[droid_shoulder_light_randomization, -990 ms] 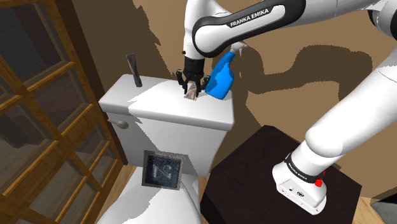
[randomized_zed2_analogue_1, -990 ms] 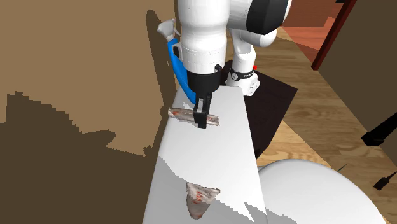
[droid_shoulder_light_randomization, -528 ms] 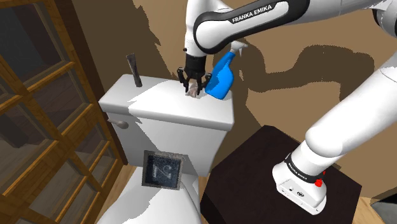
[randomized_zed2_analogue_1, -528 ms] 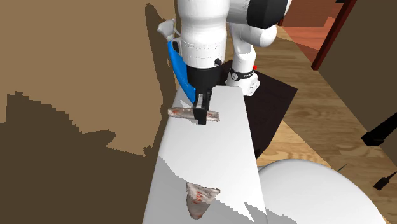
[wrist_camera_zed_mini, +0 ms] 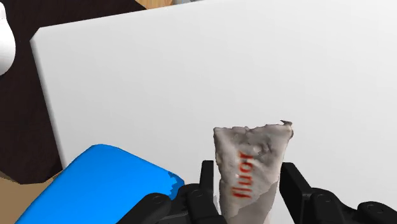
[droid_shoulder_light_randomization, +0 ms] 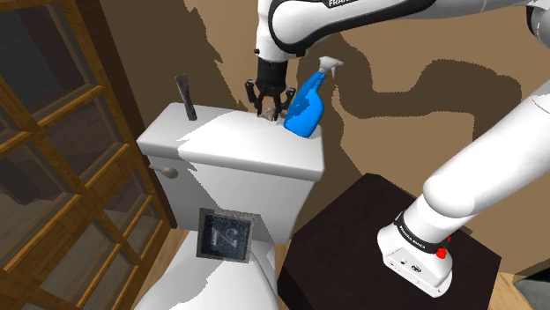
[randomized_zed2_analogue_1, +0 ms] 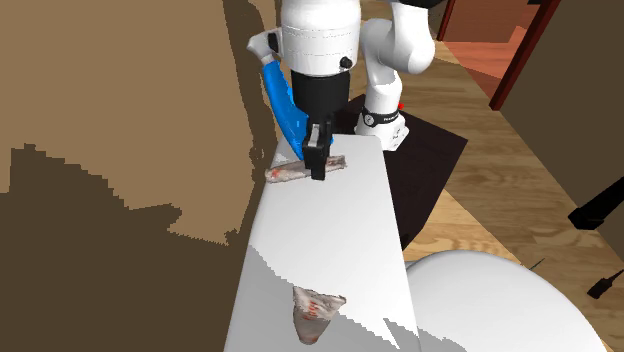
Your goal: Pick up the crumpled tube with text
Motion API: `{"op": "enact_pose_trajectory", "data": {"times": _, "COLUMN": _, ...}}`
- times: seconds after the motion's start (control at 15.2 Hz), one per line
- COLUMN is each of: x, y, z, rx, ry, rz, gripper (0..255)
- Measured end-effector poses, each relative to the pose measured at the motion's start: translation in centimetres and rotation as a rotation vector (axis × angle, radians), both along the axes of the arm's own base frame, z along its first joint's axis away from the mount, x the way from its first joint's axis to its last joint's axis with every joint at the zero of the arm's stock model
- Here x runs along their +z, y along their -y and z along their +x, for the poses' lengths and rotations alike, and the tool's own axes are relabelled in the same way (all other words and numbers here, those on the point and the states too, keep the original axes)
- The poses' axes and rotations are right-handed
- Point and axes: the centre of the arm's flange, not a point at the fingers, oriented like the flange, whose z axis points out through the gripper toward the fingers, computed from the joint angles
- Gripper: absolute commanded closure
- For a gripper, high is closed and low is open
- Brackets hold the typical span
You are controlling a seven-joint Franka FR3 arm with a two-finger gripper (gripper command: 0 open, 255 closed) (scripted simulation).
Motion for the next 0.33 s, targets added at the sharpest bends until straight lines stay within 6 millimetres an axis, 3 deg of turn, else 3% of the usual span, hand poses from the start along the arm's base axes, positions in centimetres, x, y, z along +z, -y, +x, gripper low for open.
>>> {"op": "enact_pose_trajectory", "data": {"times": 0.33, "x": 2.4, "y": 0.1, "z": 0.0, "rx": 0.0, "ry": 0.0, "rz": 0.0, "gripper": 255}}
